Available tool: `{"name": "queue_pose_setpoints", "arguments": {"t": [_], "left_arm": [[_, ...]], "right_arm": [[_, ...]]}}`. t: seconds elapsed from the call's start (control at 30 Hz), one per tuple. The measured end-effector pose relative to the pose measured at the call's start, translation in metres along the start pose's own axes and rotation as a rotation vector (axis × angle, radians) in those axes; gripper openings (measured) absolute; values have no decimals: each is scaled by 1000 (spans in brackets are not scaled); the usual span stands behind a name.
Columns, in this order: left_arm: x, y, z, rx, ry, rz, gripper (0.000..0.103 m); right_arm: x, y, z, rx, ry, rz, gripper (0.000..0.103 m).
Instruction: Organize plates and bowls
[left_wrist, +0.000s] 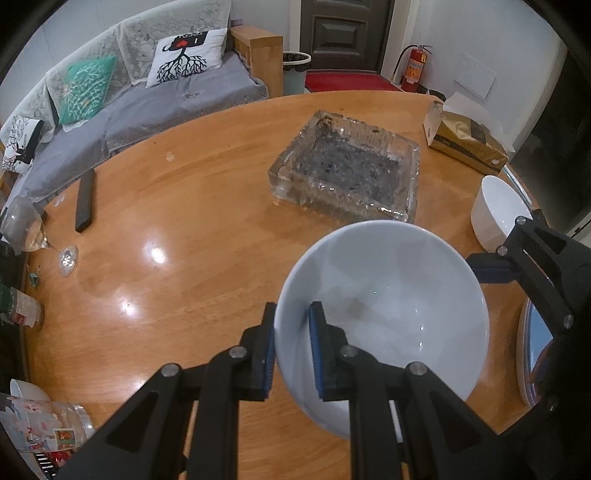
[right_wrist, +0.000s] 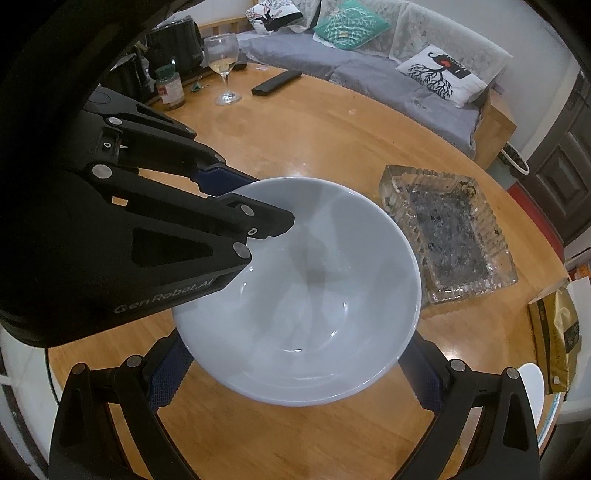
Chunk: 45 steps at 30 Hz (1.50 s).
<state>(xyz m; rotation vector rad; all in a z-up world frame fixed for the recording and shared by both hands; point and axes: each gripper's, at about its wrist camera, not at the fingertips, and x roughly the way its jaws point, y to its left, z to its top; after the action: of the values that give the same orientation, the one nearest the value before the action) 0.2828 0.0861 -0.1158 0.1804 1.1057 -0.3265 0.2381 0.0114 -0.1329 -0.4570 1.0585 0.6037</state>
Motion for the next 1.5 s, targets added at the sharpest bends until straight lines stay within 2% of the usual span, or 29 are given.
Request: {"name": "queue_pose_setpoints", "arguments": {"t": [0.4,1.0,1.13,1.27,1.33,1.43,1.5], "left_arm": [[8,-2,-1,-9,13,-4,15],[15,-8,-3,9,31,36,15],[0,-5,-1,-19,-2,62,16],[-22,1,3,-63,-35,106,26],[-38,-3,6,-68,-57,97,27],[-58,-17,12,-64,-88,73,35],[-70,-33,19,-60,-111,43,38]], "right_arm": [[1,-4,-3,16,11,16,98],[-2,-1,-13,-6,3,5,97],[-14,-1,-16,-6,-34,12,94],[-35,-9,-29,35,-92,5,94],[-54,-19,-43,57,-148,-1,95],[-79,-35,-64,72,-226,-44,96],[-95,-47,-80,72,-277,-87,102]]}}
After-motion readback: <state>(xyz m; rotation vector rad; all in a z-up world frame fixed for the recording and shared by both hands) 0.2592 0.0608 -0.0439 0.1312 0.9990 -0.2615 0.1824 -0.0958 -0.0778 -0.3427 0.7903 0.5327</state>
